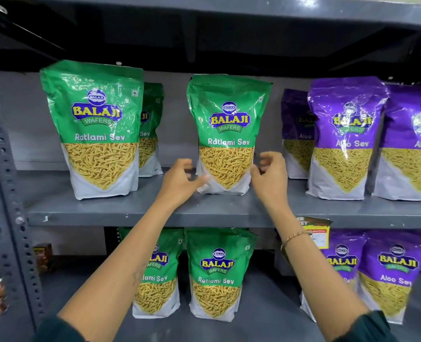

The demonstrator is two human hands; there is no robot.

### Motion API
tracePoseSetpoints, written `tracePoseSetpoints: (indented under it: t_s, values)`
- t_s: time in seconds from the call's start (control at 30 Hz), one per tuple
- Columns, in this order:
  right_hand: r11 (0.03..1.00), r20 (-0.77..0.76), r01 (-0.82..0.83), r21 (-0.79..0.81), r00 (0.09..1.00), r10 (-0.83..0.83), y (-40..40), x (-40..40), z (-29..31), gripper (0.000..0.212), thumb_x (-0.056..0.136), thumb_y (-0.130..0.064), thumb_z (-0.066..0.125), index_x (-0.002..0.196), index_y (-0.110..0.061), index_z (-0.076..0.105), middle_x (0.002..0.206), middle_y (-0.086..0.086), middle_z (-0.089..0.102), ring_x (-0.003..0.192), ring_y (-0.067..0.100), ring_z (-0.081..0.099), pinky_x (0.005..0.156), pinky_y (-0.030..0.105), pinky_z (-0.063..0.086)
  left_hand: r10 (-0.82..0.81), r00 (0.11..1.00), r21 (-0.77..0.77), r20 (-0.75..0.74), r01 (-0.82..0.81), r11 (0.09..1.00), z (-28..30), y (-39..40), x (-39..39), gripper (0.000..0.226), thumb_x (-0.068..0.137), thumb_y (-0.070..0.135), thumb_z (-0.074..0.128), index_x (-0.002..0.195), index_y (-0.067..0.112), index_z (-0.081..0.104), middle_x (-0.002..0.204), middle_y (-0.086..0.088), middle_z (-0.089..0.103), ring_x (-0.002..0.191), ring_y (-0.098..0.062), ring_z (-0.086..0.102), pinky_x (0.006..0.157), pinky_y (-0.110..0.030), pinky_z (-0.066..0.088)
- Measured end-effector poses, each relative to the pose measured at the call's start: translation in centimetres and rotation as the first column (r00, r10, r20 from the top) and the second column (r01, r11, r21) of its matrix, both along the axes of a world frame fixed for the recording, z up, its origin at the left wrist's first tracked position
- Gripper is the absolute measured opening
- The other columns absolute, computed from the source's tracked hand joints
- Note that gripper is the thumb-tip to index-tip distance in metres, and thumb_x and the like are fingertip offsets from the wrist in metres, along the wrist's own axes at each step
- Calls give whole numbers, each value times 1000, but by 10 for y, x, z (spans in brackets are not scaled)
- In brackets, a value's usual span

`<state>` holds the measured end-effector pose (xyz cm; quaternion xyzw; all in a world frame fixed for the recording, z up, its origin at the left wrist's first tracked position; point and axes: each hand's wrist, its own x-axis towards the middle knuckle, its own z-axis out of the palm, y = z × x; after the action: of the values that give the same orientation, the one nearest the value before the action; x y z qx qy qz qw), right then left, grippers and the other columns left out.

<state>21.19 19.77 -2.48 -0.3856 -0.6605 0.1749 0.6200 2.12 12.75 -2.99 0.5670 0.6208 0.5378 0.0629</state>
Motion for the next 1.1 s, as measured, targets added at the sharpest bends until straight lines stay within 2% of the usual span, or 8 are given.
tracePoseSetpoints:
  t_s: [0.1, 0.2, 0.37, 0.43, 0.5, 0.67, 0.83, 1.1]
  values:
    - [965, -4, -151, 213, 988, 156, -43, -38, 4, 14, 78, -1, 60, 89, -11, 61, 85, 1, 64, 70, 7, 56, 70, 22, 49, 205, 979, 379, -21, -181, 908, 7, -35, -19, 40, 81, 31, 67, 113, 9, 57, 111, -6, 64, 100, -20, 61, 88, -34, 50]
    - [913, 236, -387, 129, 906, 350, -58, -97, 5, 16, 78, -2, 62, 92, -8, 66, 91, 6, 70, 79, 12, 62, 78, 22, 50, 515, 857, 610, 2, -409, 679, 5, -64, -61, 55, 79, 24, 68, 124, 2, 45, 127, -19, 48, 119, -32, 44, 105, -40, 34]
    - [747, 230, -559, -358, 723, 651, -49, -191, 14, 81, 78, -20, 72, 141, -1, 24, 146, 19, 38, 131, 31, 42, 107, 46, 40, 527, 843, 151, 109, -538, 829, -8, -81, -136, 117, 69, 27, 79, 143, -8, -5, 154, -28, -7, 145, -37, -7, 116, -43, 2]
    - [667, 206, -565, -485, 668, 715, -39, -218, 15, 104, 73, -27, 76, 145, -3, 6, 153, 16, 25, 138, 32, 32, 111, 48, 35, 448, 883, -40, 139, -447, 894, -10, -86, -159, 112, 71, 29, 78, 144, -5, -1, 156, -24, -1, 146, -35, -1, 117, -43, 12]
    - [633, 170, -556, -538, 665, 728, -34, -234, 12, 117, 57, -41, 84, 145, -7, 15, 151, 13, 33, 134, 32, 38, 108, 49, 38, 392, 913, -137, 110, -377, 916, -9, -90, -177, 89, 74, 31, 76, 139, 0, 24, 151, -17, 29, 139, -33, 29, 102, -40, 35]
    - [764, 187, -471, -441, 784, 591, -18, -245, 2, 80, 60, -36, 84, 124, -4, 50, 130, 12, 57, 119, 29, 53, 98, 44, 47, 303, 952, -220, 53, -285, 933, -3, -85, -205, 81, 58, 52, 79, 124, 14, 51, 134, -6, 57, 120, -28, 53, 97, -44, 47]
    - [816, 141, -429, -387, 847, 512, -12, -232, -3, 102, 39, -51, 83, 123, -3, 51, 129, 14, 58, 117, 30, 55, 95, 43, 50, 225, 973, -197, 53, -210, 958, -4, -68, -200, 76, 58, 42, 84, 121, 14, 53, 129, -5, 59, 116, -24, 56, 96, -39, 47]
    - [831, 141, -410, -375, 861, 488, -23, -222, 0, 59, 62, -22, 85, 109, -1, 57, 95, 1, 59, 92, 20, 53, 79, 32, 45, 194, 981, -189, 16, -188, 964, -7, -64, -199, 82, 64, 42, 80, 130, 10, 44, 139, -9, 51, 125, -27, 49, 103, -42, 43]
